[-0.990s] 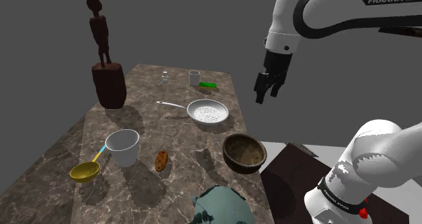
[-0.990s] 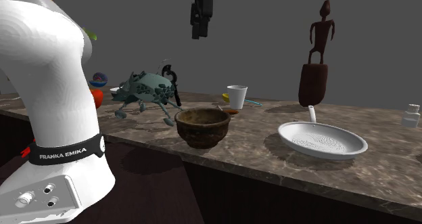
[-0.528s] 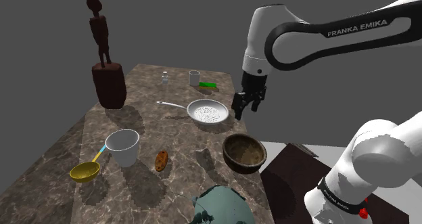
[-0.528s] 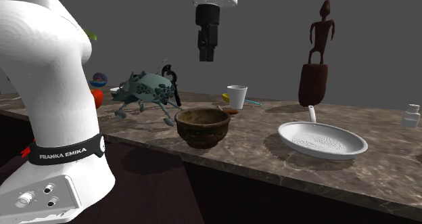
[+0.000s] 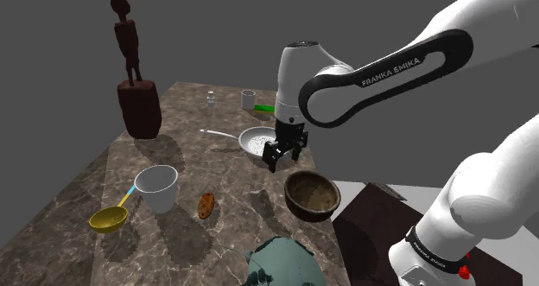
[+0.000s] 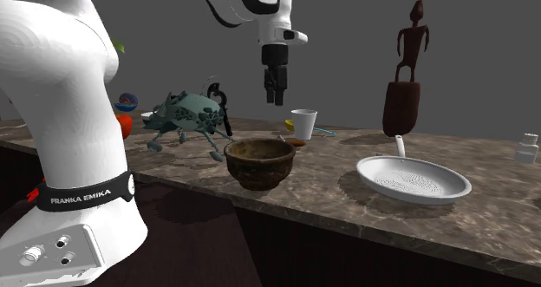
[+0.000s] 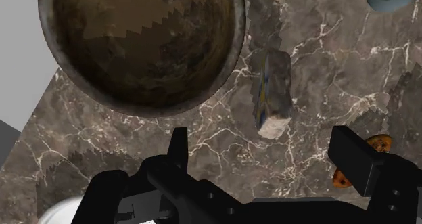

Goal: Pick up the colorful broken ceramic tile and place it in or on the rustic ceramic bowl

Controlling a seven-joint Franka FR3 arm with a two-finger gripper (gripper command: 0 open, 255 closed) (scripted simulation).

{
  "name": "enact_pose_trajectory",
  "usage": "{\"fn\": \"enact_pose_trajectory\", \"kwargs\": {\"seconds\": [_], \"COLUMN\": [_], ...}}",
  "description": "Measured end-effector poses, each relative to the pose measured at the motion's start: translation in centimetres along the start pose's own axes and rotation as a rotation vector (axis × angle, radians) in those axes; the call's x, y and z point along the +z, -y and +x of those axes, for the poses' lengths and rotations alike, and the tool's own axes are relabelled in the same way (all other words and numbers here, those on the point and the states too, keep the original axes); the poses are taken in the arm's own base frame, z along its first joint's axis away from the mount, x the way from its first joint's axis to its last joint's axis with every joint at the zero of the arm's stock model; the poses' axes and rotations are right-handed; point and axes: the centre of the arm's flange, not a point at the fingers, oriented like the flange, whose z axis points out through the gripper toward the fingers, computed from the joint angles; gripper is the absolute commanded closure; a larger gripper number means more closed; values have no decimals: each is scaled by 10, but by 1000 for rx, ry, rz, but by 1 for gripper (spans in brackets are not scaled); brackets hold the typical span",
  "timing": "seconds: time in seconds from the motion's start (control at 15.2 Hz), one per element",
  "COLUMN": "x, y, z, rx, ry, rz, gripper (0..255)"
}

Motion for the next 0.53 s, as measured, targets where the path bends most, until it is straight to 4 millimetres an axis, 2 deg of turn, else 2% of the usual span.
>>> {"fn": "enact_pose_trajectory", "kwargs": {"seconds": [0.26,0.53], "x": [41,72], "y": [29,55], "z": [17,38], "rx": [12,22], "ry": [-14,-25], "rz": [-15,-25], "gripper": [0,0]}}
